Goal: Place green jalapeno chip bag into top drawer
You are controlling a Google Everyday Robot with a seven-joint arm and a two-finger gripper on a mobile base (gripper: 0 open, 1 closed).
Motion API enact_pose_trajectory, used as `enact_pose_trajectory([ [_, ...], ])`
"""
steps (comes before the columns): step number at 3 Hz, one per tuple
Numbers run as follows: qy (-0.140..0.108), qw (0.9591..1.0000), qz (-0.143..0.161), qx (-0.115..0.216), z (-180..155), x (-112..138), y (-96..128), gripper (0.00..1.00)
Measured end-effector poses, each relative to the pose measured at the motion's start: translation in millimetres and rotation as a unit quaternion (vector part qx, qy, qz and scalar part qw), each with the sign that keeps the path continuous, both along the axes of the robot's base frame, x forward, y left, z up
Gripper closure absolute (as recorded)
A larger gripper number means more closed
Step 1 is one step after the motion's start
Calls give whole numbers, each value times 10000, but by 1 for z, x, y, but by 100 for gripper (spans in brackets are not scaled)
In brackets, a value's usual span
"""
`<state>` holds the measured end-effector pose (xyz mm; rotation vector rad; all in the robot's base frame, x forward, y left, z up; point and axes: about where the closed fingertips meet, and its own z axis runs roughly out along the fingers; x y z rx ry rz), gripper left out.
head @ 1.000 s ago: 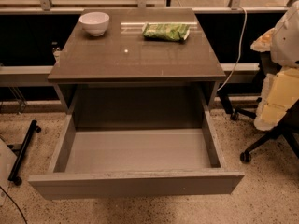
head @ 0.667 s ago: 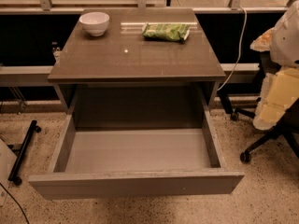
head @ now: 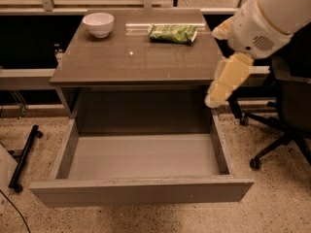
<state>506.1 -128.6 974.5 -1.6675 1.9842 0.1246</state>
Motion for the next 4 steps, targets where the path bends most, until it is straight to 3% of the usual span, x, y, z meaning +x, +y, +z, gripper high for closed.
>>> enact_pose_trajectory([
  [1, -68, 9989, 251, 380, -5, 30, 32, 0],
  [2, -85, 9961, 506, 722, -15, 80, 69, 0],
  [3, -85, 9961, 506, 722, -15, 80, 69, 0],
  [4, -309, 9938, 58, 1070, -20, 95, 77, 0],
])
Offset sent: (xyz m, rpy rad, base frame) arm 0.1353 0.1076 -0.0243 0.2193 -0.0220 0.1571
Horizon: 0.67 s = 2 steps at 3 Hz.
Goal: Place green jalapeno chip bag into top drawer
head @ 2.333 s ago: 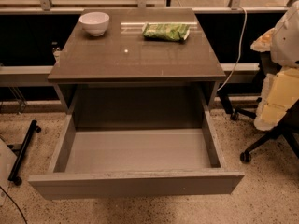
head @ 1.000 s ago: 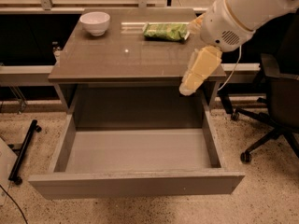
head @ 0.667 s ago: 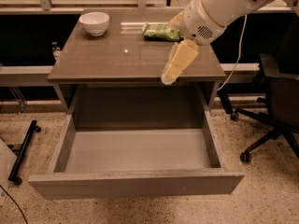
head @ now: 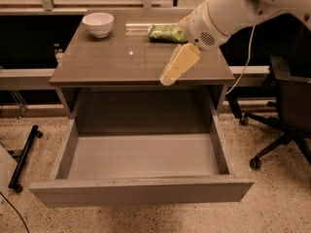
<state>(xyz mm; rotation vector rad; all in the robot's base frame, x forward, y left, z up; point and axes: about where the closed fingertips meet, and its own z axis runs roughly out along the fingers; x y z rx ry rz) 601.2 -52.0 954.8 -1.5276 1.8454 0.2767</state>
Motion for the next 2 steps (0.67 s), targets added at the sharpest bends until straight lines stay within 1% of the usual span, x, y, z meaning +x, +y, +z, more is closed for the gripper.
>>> enact_pose_trajectory([
  [1, -275, 9972, -544, 440, -3, 30, 6, 0],
  [2, -466, 9906, -986, 822, -5, 72, 6, 0],
])
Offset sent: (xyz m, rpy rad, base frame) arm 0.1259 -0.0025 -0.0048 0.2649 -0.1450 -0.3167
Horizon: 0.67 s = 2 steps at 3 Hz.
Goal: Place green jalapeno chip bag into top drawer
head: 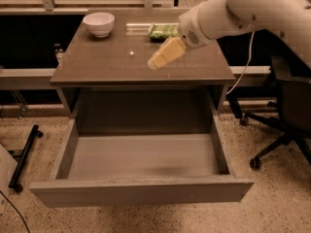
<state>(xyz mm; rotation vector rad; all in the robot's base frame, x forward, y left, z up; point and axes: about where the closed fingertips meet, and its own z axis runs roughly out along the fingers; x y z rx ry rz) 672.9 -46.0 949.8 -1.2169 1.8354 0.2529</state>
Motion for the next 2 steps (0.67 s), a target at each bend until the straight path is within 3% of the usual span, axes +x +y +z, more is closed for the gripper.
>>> enact_pose_trajectory([
  [2, 16, 9965, -578, 610, -17, 87, -2, 0],
])
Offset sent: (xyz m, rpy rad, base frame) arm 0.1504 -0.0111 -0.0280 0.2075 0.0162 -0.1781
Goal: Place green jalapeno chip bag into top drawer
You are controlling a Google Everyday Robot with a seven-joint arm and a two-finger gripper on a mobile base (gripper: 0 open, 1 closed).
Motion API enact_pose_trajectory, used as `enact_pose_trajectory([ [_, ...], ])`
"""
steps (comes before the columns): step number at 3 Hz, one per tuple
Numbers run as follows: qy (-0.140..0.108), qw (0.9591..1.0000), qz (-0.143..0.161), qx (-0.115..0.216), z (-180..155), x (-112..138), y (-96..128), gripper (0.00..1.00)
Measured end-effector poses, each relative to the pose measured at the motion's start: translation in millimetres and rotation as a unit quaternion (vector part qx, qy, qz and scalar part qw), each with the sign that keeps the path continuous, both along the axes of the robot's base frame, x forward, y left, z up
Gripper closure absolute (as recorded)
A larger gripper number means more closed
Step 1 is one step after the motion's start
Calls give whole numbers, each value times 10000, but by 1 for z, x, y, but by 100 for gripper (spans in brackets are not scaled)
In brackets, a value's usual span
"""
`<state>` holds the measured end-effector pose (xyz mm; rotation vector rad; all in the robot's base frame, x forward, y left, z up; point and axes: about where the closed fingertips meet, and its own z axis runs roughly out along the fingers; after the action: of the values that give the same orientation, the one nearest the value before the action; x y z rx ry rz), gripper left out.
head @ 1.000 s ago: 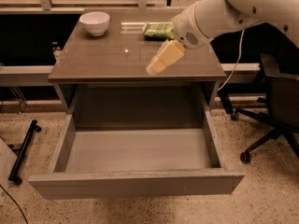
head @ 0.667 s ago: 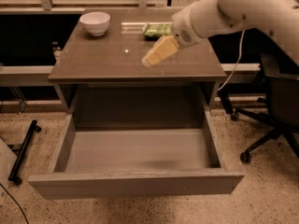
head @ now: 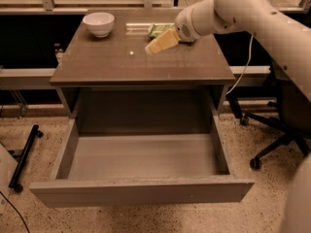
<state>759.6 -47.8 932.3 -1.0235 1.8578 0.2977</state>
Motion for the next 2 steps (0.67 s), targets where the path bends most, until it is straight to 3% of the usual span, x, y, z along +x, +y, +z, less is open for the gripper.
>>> enact_pose_trajectory([
  [1, 34, 9991, -144, 402, -8, 50, -7, 0],
  [2, 30, 9990, -172, 407, -9, 51, -8, 0],
])
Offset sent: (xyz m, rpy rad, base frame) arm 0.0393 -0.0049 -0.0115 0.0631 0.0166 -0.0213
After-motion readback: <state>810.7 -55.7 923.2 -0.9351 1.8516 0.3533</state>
